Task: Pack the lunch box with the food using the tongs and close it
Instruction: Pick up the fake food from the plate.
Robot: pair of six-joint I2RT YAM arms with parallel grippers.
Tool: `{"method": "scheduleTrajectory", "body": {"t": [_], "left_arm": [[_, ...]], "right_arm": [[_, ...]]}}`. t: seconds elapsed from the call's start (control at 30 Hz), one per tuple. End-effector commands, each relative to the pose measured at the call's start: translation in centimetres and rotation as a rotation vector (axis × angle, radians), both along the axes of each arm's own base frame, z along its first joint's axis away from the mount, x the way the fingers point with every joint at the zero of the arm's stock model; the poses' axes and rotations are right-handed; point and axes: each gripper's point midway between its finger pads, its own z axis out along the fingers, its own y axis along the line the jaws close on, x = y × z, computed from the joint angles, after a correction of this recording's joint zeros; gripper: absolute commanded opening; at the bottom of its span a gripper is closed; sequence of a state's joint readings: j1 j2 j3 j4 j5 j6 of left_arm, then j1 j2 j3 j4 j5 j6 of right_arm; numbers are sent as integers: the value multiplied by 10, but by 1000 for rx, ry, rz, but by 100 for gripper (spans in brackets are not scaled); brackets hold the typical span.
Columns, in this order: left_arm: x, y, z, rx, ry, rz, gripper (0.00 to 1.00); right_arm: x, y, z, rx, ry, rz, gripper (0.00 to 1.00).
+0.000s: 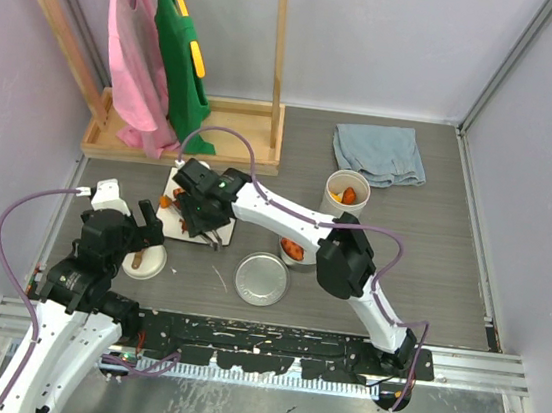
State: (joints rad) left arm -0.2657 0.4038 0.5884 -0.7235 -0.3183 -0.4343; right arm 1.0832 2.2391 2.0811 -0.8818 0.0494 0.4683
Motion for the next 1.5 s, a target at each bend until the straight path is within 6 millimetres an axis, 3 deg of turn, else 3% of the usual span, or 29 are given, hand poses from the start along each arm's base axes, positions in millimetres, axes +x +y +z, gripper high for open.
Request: {"method": "scheduleTrajectory", "body": {"t": [0.0,0.57,0.73,1.03,1.27,1.47], "left_arm": [[5,1,13,-12,-43,13,98],[5,1,13,-14,-44,11,98],[5,0,13,-15,-45,10,98],[5,0,13,-15,-41,6,98],[5,0,13,-15,-44,8,98],[5,0,13,-15,-42,8,98]], "right_arm": [[7,3,20,5,-64,11,56],[22,-10,49,38,-130,26,49],[17,-6,47,55,-104,68,48],[14,-13,69,102,-127,65,48],[10,-21,76,121,-126,53,48],[14,-11,75,150,-121,41,51]]}}
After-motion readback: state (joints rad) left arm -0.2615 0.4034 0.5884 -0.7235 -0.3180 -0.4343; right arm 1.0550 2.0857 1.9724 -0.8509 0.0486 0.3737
